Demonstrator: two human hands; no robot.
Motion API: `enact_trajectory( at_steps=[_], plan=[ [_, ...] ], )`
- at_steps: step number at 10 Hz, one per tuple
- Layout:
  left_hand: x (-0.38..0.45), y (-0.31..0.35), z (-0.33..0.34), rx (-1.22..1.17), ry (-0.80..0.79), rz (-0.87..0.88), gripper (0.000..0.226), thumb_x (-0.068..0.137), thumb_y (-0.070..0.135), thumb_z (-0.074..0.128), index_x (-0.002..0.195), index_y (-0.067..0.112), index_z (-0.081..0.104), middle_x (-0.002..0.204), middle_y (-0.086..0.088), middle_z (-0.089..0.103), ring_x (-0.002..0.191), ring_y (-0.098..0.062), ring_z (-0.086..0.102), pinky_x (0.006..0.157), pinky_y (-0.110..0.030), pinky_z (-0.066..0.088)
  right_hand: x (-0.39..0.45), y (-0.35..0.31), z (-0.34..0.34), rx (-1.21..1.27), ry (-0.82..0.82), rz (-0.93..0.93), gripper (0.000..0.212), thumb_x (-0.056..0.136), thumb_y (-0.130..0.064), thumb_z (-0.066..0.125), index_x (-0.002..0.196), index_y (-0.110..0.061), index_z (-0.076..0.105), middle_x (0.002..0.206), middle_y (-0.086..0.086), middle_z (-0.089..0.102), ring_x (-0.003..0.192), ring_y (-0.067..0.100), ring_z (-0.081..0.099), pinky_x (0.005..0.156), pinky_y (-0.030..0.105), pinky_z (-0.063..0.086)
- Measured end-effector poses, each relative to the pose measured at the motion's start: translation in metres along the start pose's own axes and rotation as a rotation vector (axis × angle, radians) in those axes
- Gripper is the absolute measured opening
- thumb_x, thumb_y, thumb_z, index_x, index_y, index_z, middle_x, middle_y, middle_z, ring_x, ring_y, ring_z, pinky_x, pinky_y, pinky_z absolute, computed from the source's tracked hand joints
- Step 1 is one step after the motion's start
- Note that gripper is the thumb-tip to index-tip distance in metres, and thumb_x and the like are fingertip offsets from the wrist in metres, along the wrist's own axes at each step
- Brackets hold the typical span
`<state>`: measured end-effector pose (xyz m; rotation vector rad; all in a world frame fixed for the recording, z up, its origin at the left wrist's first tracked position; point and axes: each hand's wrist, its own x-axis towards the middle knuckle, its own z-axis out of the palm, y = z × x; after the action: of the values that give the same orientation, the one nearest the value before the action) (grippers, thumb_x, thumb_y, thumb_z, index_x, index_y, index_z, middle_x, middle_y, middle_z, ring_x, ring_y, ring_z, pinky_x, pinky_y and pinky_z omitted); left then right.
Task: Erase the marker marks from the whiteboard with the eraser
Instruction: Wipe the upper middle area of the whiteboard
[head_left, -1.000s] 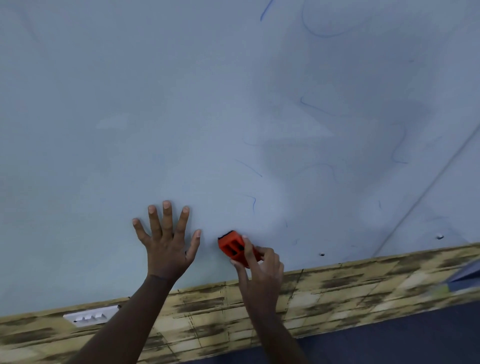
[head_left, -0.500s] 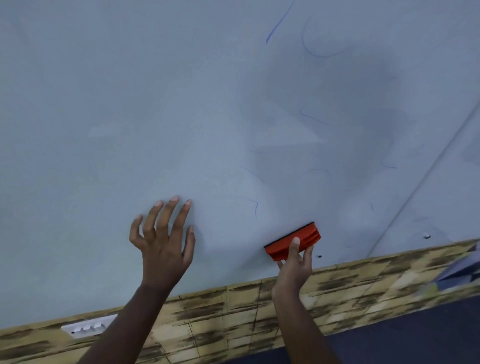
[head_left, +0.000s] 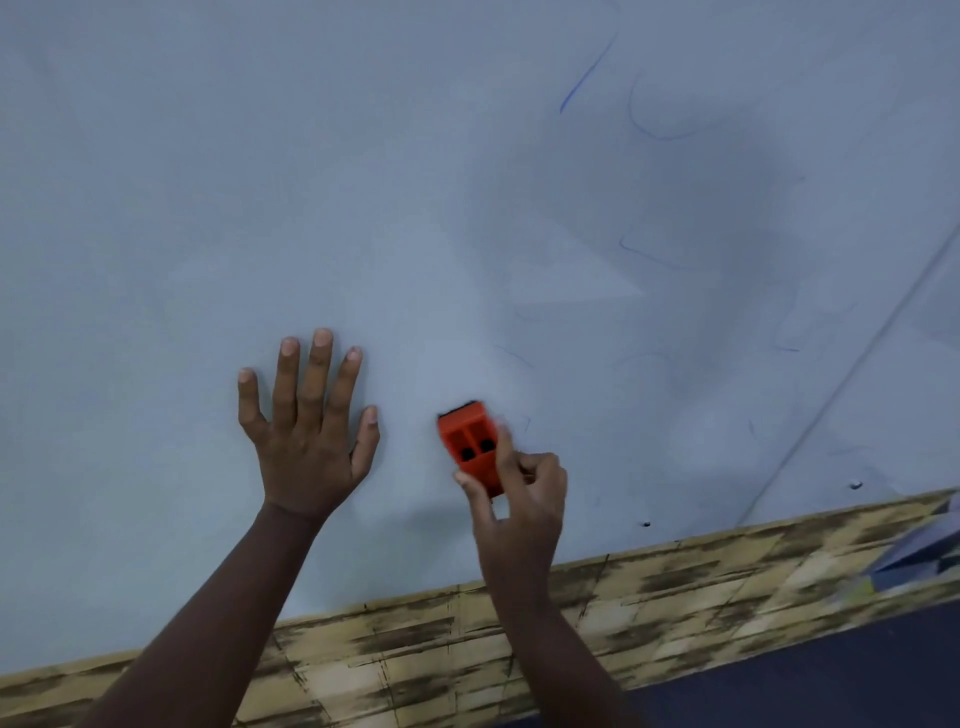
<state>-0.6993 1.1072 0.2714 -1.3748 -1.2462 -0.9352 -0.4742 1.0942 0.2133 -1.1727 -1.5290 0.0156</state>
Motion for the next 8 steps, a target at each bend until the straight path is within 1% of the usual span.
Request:
enact_trajectory(
  at_steps=[1,2,3,4,5,6,7,8],
  plan=[
    [0.000,-0.001,0.000,-0.003,0.007,0.008,0.068,0.106,0.038,0.044,0.168,0.014,0.027,0.178,-0.008,0.013,0.165,-0.028,0.010,0.130,-0.056,0.005,-0.004,0.002,0.000,-0.114,-0.031,-0.087,0.065,0.093,-0.050,0.071,0.151,-0.032,0.049,0.106,-0.001,0.051,0.094,0.015,0.047,0.073,0.036,0.054],
    [-0.002,-0.001,-0.001,-0.010,0.008,0.012,0.069,0.107,0.038,0.044,0.168,0.014,0.027,0.178,-0.008,0.012,0.165,-0.028,0.010,0.130,-0.056,0.005,0.008,0.006,-0.011,-0.175,-0.029,-0.185,0.062,0.094,-0.051,0.067,0.150,-0.030,0.051,0.106,0.001,0.054,0.092,0.017,0.052,0.071,0.036,0.053],
    [-0.002,-0.001,0.000,-0.005,0.006,0.014,0.068,0.107,0.038,0.045,0.168,0.014,0.027,0.178,-0.007,0.012,0.165,-0.028,0.010,0.130,-0.056,0.005,0.023,0.013,-0.021,-0.128,0.023,-0.135,0.064,0.094,-0.050,0.067,0.151,-0.029,0.049,0.106,0.002,0.053,0.092,0.018,0.053,0.071,0.033,0.052],
    [-0.004,-0.003,0.001,-0.002,0.004,0.019,0.068,0.107,0.039,0.046,0.168,0.014,0.027,0.178,-0.008,0.012,0.165,-0.028,0.009,0.131,-0.057,0.005,0.043,0.031,-0.037,0.022,0.153,0.154,0.068,0.097,-0.054,0.062,0.156,-0.028,0.043,0.107,-0.002,0.050,0.088,0.014,0.057,0.072,0.033,0.054],
    [-0.004,-0.002,0.001,0.000,0.010,0.022,0.068,0.107,0.038,0.046,0.168,0.014,0.027,0.178,-0.008,0.012,0.165,-0.028,0.010,0.131,-0.057,0.006,0.040,0.061,-0.040,0.136,0.252,0.433,0.071,0.097,-0.063,0.057,0.157,-0.026,0.044,0.111,0.001,0.056,0.085,0.006,0.060,0.076,0.041,0.059],
    [-0.003,0.000,0.002,-0.007,0.020,0.011,0.069,0.106,0.038,0.046,0.168,0.014,0.026,0.178,-0.008,0.013,0.165,-0.028,0.010,0.131,-0.057,0.006,0.003,0.104,-0.029,0.486,0.326,0.921,0.082,0.090,-0.076,0.055,0.151,-0.021,0.050,0.121,0.009,0.065,0.101,0.024,0.070,0.078,0.052,0.064],
    [-0.004,0.001,0.002,-0.006,0.024,0.008,0.069,0.106,0.037,0.045,0.168,0.015,0.026,0.178,-0.008,0.013,0.165,-0.028,0.010,0.131,-0.057,0.005,-0.030,0.119,-0.017,0.758,0.265,1.265,0.069,0.097,-0.056,0.058,0.148,-0.012,0.049,0.131,0.021,0.063,0.107,0.040,0.068,0.066,0.047,0.065],
    [-0.004,0.001,0.002,-0.005,0.022,0.005,0.069,0.106,0.037,0.046,0.168,0.015,0.026,0.178,-0.007,0.012,0.165,-0.029,0.010,0.131,-0.056,0.004,-0.056,0.133,-0.016,1.008,0.140,1.612,0.063,0.102,-0.041,0.059,0.149,-0.002,0.044,0.125,0.029,0.064,0.099,0.041,0.067,0.057,0.047,0.064]
  ],
)
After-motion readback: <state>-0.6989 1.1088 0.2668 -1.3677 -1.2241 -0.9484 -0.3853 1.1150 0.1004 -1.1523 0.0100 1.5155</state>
